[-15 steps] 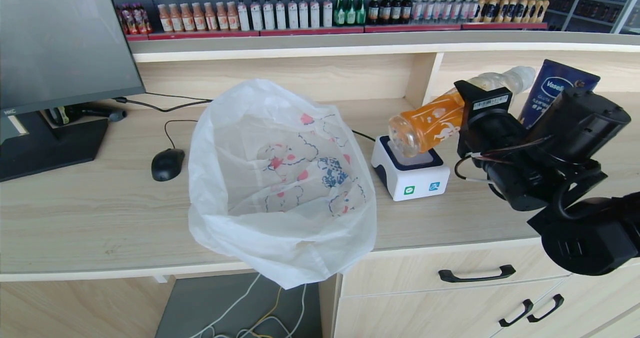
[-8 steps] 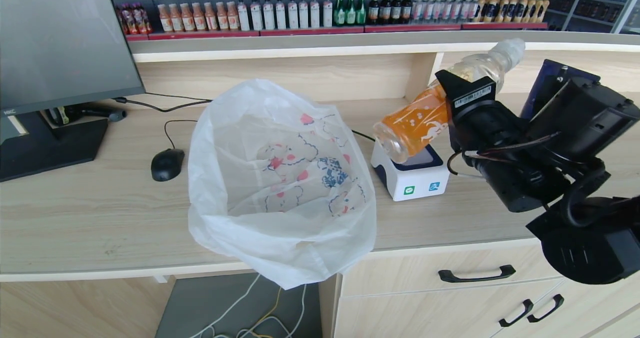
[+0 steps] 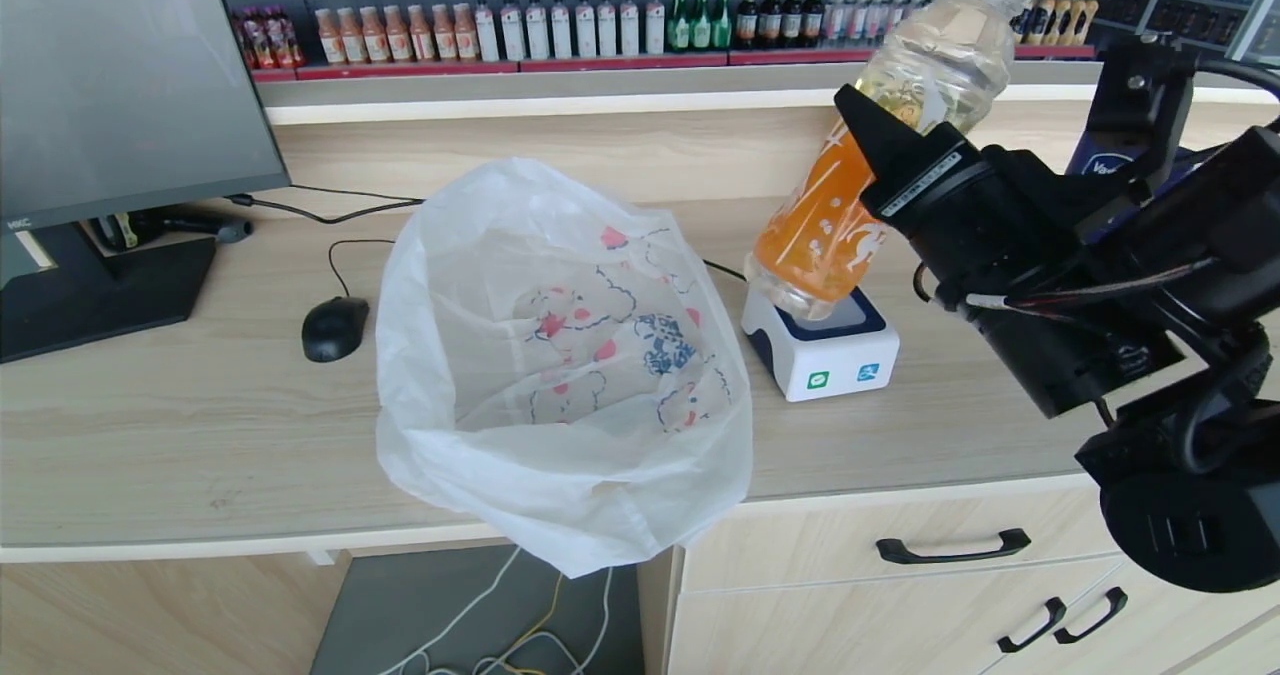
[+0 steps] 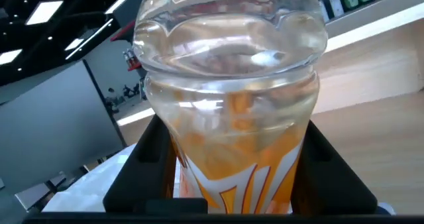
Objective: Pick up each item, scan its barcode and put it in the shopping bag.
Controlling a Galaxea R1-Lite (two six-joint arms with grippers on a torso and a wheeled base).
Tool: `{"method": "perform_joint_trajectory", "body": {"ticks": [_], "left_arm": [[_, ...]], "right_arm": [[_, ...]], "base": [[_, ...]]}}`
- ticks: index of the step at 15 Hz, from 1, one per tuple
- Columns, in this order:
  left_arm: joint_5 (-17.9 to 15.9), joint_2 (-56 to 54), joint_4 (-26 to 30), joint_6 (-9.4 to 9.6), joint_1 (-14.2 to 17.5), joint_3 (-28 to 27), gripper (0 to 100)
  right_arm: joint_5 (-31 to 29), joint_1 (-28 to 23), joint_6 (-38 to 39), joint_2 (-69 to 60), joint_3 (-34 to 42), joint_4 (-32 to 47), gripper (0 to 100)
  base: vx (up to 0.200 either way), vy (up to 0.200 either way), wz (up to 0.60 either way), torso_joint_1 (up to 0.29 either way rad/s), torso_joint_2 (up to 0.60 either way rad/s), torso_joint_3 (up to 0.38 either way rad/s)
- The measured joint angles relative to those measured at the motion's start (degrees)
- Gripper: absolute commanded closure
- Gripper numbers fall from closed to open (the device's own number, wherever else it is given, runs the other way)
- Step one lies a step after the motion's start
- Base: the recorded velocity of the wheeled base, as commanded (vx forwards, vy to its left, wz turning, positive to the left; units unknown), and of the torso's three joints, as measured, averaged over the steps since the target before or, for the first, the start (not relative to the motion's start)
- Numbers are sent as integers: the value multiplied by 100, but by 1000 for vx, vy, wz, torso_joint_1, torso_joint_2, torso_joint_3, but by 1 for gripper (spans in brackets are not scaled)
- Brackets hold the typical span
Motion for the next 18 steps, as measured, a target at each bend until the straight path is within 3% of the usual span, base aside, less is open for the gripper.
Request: {"method": "perform_joint_trajectory", "body": {"ticks": [4, 7, 12, 15, 18], "left_arm": [[-2, 0, 0, 2, 0, 0, 0], [0, 0, 0, 23, -5, 0, 0], [0, 0, 0, 17, -5, 0, 0], [0, 0, 0, 21, -5, 0, 0], [0, 0, 0, 17, 0, 0, 0]], "right_arm": [[179, 44, -1126, -20, 254, -739, 100], [964, 2, -2194, -83, 369, -794, 100], [969, -138, -2493, -116, 435, -946, 100], [970, -194, -2433, -116, 516, -935, 100], [964, -265, -2356, -107, 505, -976, 100]], "base": [[0, 0, 0, 0, 0, 0], [0, 0, 0, 0, 0, 0], [0, 0, 0, 0, 0, 0], [-200, 0, 0, 4, 5, 1], [0, 0, 0, 0, 0, 0]]}}
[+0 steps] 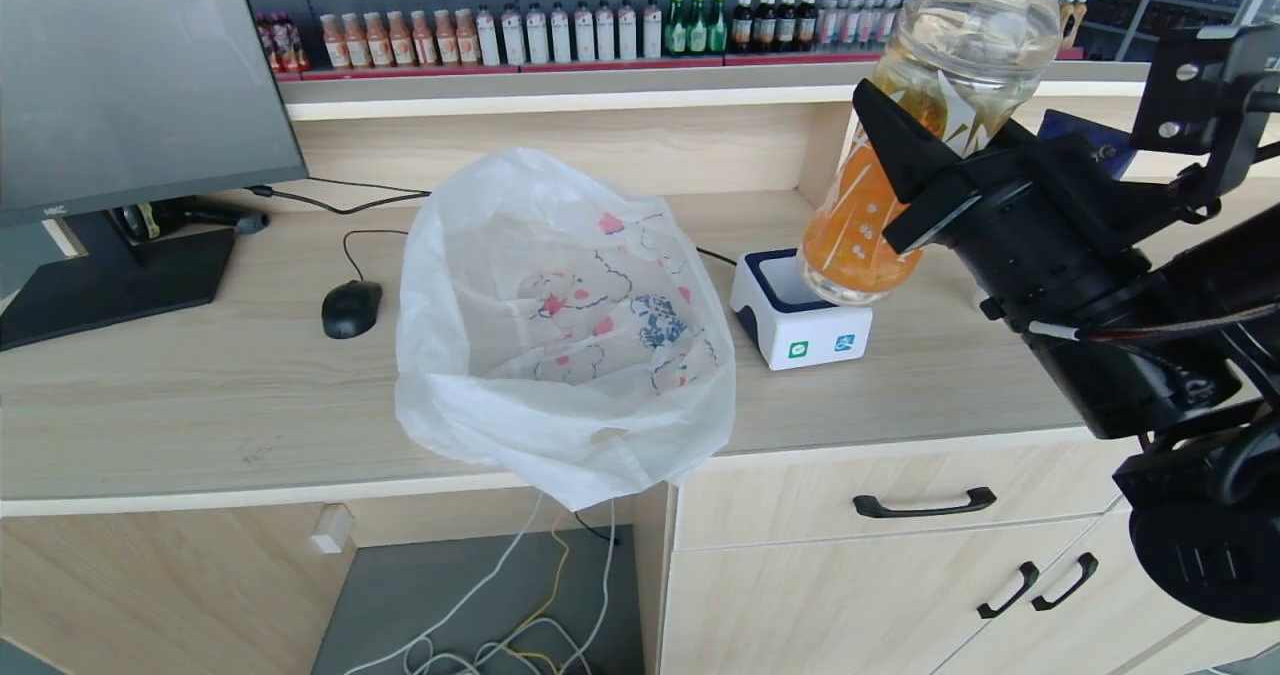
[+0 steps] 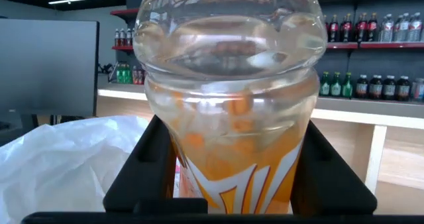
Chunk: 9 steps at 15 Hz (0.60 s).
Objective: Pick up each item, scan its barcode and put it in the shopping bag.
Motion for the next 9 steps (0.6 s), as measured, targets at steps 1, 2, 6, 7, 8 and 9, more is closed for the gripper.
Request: {"method": "perform_joint_trajectory", "body": {"ticks": [1, 2, 6, 7, 8, 9], "left_arm": [[0, 0, 0, 4, 0, 0, 0], [0, 0, 0, 6, -5, 0, 0], [0, 0, 0, 0, -5, 0, 0], [0, 0, 0, -12, -2, 0, 0], [0, 0, 0, -15, 10, 0, 0], [0, 0, 0, -17, 0, 0, 0]], "right_arm": [[5, -12, 4, -11, -10, -4, 100], [2, -34, 20, -11, -9, 46, 100], [-38, -59, 99, 6, 10, 35, 100], [-83, -59, 104, 2, 24, 49, 100], [-112, -72, 118, -9, 24, 13, 100], [-129, -80, 127, -17, 38, 29, 100]], "base": [[0, 0, 0, 0, 0, 0], [0, 0, 0, 0, 0, 0], [0, 100, 0, -1, 1, -2], [0, 200, 0, 7, 7, 2], [0, 200, 0, 2, 2, 2], [0, 200, 0, 22, 12, -2]]}}
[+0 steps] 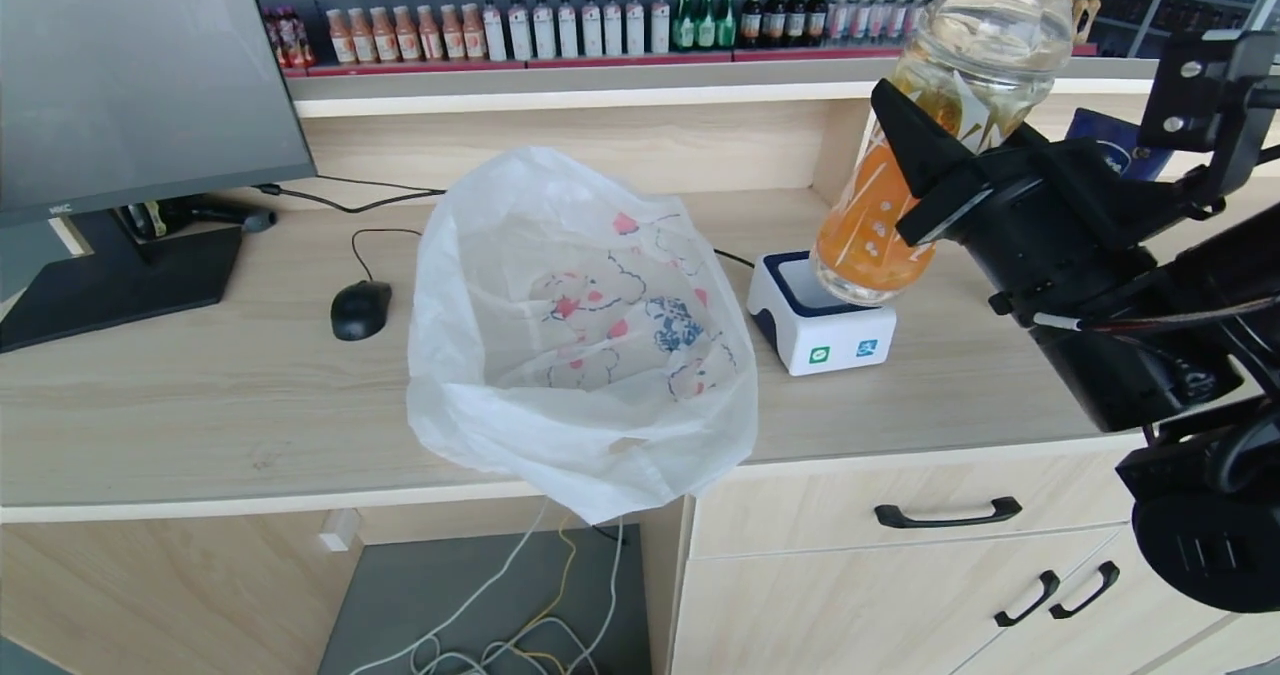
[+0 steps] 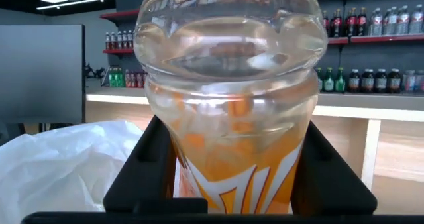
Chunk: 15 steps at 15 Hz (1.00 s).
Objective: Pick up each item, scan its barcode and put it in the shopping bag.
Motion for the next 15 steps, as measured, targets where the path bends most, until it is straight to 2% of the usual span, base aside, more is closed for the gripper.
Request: {"method": "perform_joint_trajectory", "body": {"ticks": [9, 15], "left_arm": [[0, 0, 0, -11, 5, 0, 0], [0, 0, 0, 10, 0, 0, 0]], "right_arm": [[20, 16, 5, -38, 39, 9, 100], [4, -2, 7, -82, 28, -2, 100]], "base": [[0, 200, 0, 1, 3, 1], [0, 0, 0, 0, 0, 0]]}}
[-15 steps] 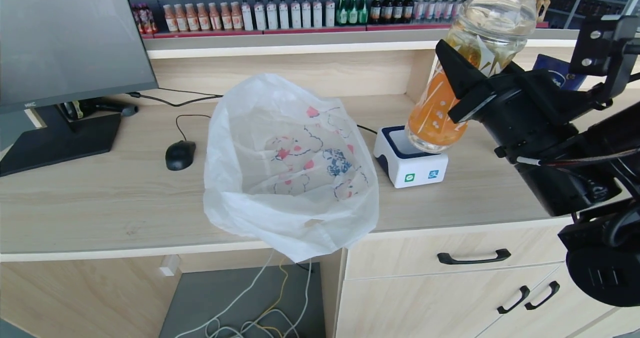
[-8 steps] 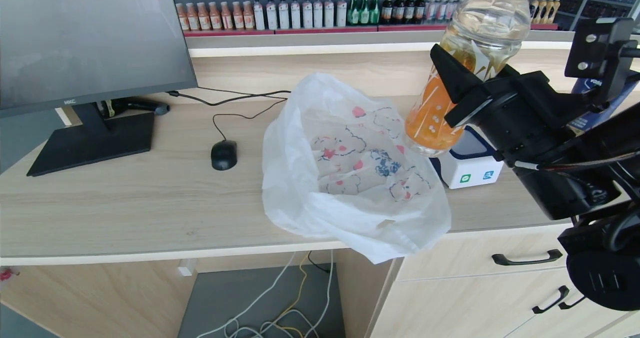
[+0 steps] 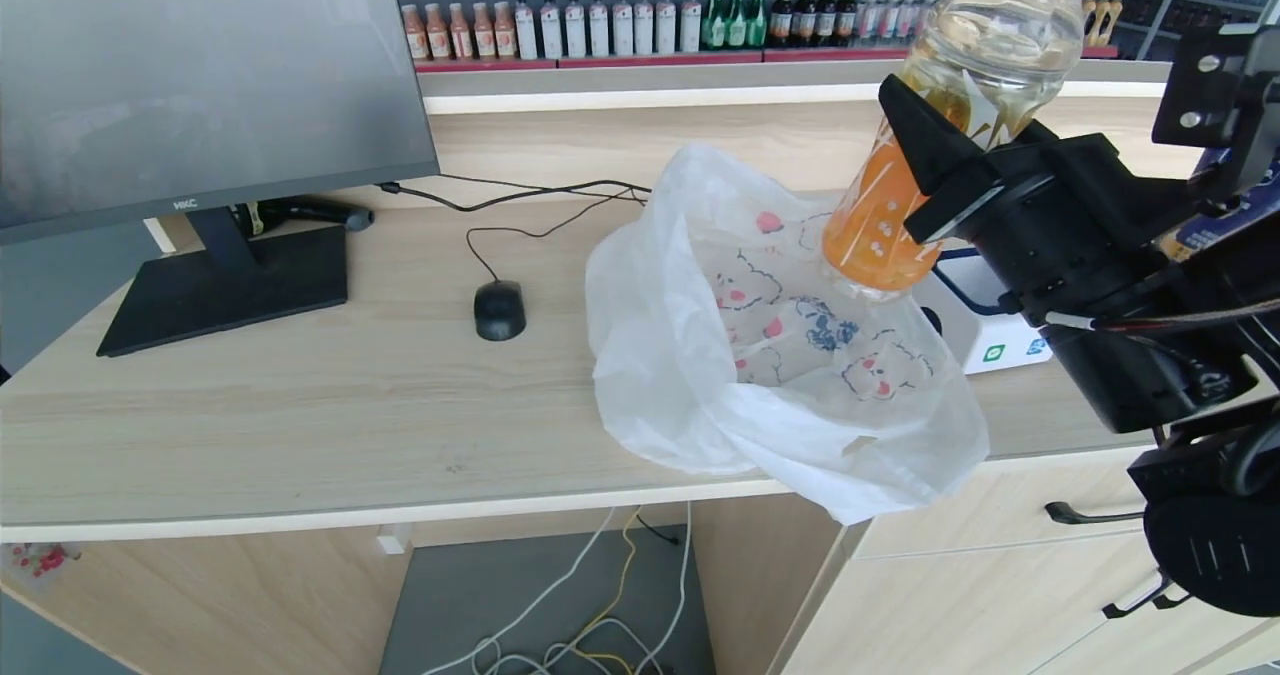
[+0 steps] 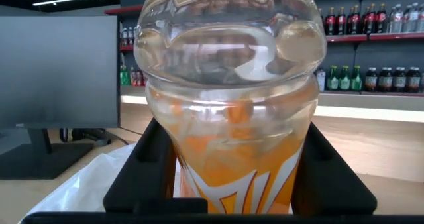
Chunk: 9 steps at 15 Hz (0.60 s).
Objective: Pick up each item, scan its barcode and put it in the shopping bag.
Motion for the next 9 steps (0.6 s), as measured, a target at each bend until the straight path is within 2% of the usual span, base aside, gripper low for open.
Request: {"method": "perform_joint_trajectory", "body": {"ticks": [9], "left_arm": [[0, 0, 0, 0, 0, 0, 0]], "right_arm": [[21, 9, 74, 463, -174, 6, 100]], "base": [[0, 0, 0, 0, 0, 0]]}}
